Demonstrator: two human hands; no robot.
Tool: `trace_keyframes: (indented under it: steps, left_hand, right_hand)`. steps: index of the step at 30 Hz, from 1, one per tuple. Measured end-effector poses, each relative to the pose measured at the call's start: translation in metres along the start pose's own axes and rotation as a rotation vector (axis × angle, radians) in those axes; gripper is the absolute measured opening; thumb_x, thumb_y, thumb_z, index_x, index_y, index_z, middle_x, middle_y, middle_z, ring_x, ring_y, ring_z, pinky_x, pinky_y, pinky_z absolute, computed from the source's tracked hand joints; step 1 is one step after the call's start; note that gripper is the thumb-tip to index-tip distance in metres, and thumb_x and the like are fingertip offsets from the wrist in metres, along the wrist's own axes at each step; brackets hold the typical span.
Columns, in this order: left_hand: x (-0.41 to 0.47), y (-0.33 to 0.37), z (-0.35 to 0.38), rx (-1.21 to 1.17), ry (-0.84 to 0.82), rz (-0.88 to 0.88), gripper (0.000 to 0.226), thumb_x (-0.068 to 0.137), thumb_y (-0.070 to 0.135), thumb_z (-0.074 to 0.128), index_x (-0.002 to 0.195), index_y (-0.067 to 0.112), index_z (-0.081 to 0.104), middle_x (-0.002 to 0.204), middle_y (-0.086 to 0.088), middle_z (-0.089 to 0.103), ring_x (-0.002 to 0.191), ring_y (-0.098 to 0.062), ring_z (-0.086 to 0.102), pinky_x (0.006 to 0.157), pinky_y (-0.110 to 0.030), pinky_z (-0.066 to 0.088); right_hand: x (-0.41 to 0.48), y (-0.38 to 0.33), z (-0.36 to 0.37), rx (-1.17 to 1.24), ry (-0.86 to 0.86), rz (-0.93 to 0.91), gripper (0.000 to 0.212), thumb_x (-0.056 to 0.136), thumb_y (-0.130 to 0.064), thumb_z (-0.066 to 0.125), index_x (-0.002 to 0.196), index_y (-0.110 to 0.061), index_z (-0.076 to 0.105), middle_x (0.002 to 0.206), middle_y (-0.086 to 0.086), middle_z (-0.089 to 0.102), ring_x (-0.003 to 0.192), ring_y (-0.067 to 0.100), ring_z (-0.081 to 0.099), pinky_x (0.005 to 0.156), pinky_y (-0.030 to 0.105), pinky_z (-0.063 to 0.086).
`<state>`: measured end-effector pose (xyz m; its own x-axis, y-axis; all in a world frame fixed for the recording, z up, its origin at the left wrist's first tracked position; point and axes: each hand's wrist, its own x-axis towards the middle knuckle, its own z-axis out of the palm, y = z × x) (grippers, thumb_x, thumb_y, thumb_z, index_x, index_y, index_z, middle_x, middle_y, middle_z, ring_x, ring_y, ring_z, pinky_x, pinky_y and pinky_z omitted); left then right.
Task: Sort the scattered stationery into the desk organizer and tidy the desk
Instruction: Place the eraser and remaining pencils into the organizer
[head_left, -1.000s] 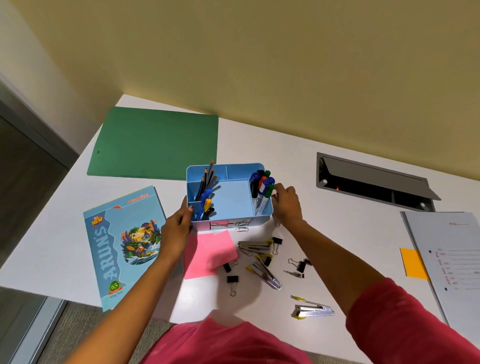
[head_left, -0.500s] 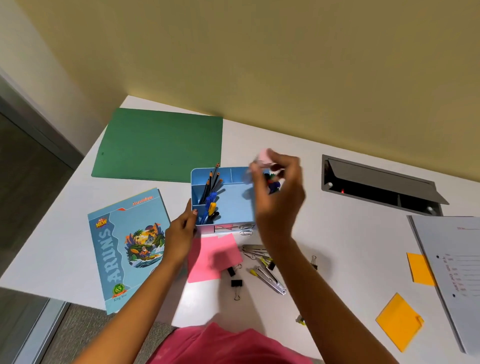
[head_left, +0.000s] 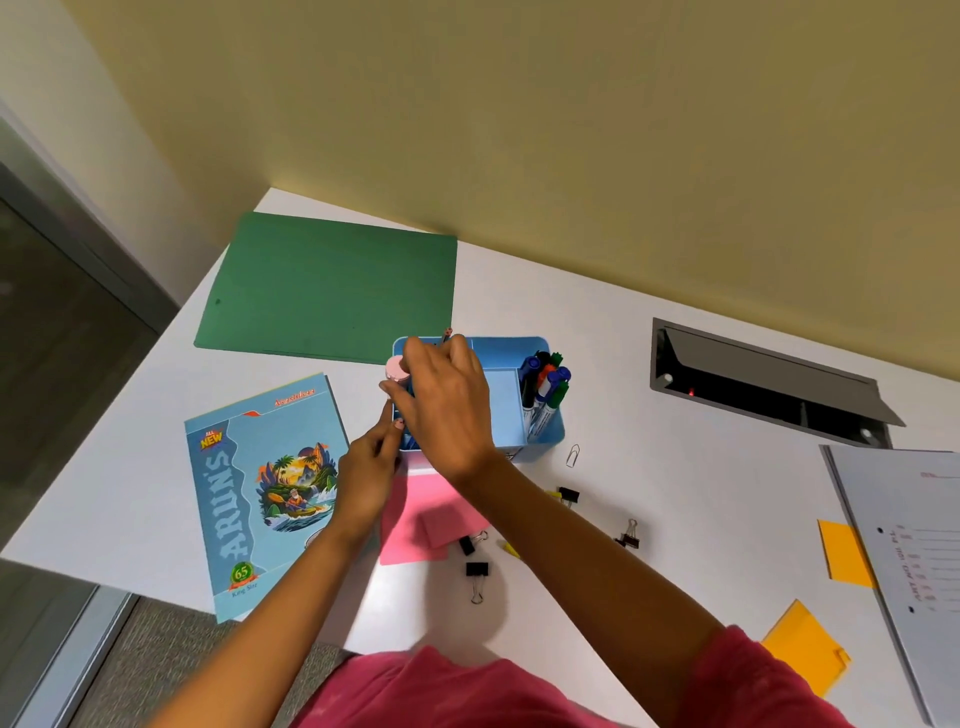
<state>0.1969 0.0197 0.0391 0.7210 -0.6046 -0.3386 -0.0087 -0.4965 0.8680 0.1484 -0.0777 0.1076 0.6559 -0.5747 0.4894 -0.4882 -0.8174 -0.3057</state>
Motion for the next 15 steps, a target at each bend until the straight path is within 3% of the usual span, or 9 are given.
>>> trace_keyframes:
  steps: [6, 11, 15]
  left_hand:
    - [0.0019, -0.0013, -0.0002, 0.004, 0.004, 0.006, 0.043, 0.100, 0.039, 0.041, 0.080, 0.009, 0.063, 0.073, -0.016, 0.064, 0.072, -0.033, 0.059, 0.061, -0.044, 0.044]
    - [0.0014, -0.0006, 0.0007, 0.001, 0.000, 0.001, 0.036, 0.100, 0.038, 0.041, 0.091, 0.016, 0.068, 0.086, -0.010, 0.069, 0.084, -0.031, 0.064, 0.074, -0.049, 0.052]
    - [0.0025, -0.0029, 0.0012, 0.007, -0.008, 0.026, 0.032, 0.100, 0.039, 0.040, 0.097, 0.022, 0.067, 0.079, -0.007, 0.066, 0.077, -0.028, 0.061, 0.066, -0.039, 0.048]
  right_hand:
    - [0.0048, 0.0000, 0.0010, -0.102, -0.018, -0.001, 0.026, 0.079, -0.033, 0.072, 0.088, -0.014, 0.057, 0.072, 0.001, 0.062, 0.078, 0.026, 0.047, 0.068, 0.034, 0.038]
    - [-0.0002, -0.0009, -0.0003, -0.164, -0.008, 0.047, 0.023, 0.080, -0.032, 0.070, 0.090, -0.015, 0.058, 0.074, 0.002, 0.061, 0.078, 0.025, 0.048, 0.068, 0.033, 0.038]
    - [-0.0043, 0.0027, -0.0004, -0.225, -0.043, 0.061, 0.024, 0.078, -0.030, 0.072, 0.090, -0.015, 0.057, 0.072, 0.002, 0.061, 0.074, 0.025, 0.047, 0.066, 0.034, 0.040]
